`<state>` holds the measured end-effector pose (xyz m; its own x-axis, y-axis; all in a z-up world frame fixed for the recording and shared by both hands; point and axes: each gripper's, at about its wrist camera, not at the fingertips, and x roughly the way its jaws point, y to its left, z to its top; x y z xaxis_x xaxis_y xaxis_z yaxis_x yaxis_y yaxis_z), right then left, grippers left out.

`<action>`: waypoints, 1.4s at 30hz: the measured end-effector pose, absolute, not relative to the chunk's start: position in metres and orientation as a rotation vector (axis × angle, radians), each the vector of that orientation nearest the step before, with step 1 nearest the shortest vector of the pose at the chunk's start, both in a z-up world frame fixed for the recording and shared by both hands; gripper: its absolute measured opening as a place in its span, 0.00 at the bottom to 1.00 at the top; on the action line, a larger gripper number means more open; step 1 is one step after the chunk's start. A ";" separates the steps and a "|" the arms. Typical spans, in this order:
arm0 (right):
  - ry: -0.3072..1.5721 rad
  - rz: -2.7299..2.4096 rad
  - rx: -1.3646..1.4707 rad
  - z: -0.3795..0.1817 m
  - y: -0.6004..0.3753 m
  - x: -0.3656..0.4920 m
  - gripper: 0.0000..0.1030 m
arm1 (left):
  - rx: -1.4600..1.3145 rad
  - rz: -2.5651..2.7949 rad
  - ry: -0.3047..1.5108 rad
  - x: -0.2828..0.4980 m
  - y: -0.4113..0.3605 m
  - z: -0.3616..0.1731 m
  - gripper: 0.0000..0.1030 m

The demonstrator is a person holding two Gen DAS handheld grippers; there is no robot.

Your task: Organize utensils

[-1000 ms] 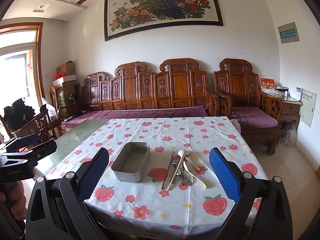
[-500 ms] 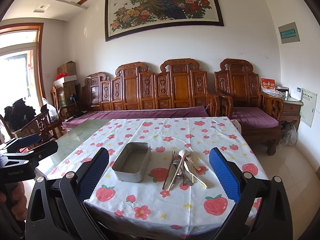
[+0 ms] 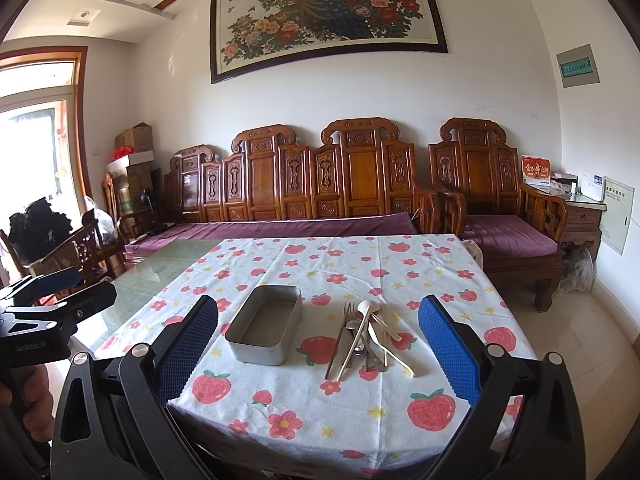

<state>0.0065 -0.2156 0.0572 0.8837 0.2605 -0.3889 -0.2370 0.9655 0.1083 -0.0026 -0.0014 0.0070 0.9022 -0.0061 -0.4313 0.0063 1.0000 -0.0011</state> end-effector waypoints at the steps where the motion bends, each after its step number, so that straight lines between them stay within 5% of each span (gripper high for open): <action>1: 0.413 0.259 0.058 0.057 -0.216 0.006 0.98 | 0.001 -0.006 0.446 -0.003 -0.002 0.007 0.94; 13: 0.425 0.259 0.056 0.067 -0.211 0.009 0.98 | 0.001 -0.019 0.475 0.001 -0.009 0.006 0.94; 23: 0.481 0.263 0.055 0.024 -0.221 0.044 0.97 | 0.030 -0.058 0.575 0.041 -0.010 -0.034 0.94; 32: 0.564 0.265 0.053 -0.020 -0.232 0.091 0.81 | 0.047 -0.089 0.638 0.083 -0.018 -0.068 0.94; 42: 0.634 0.229 0.046 -0.063 -0.243 0.145 0.74 | 0.049 -0.133 0.691 0.129 -0.024 -0.091 0.94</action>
<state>0.1446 -0.2427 -0.0632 0.7811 0.2264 -0.5819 -0.1984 0.9736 0.1126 0.1285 -0.0242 -0.0907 0.7626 -0.1058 -0.6382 0.1382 0.9904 0.0009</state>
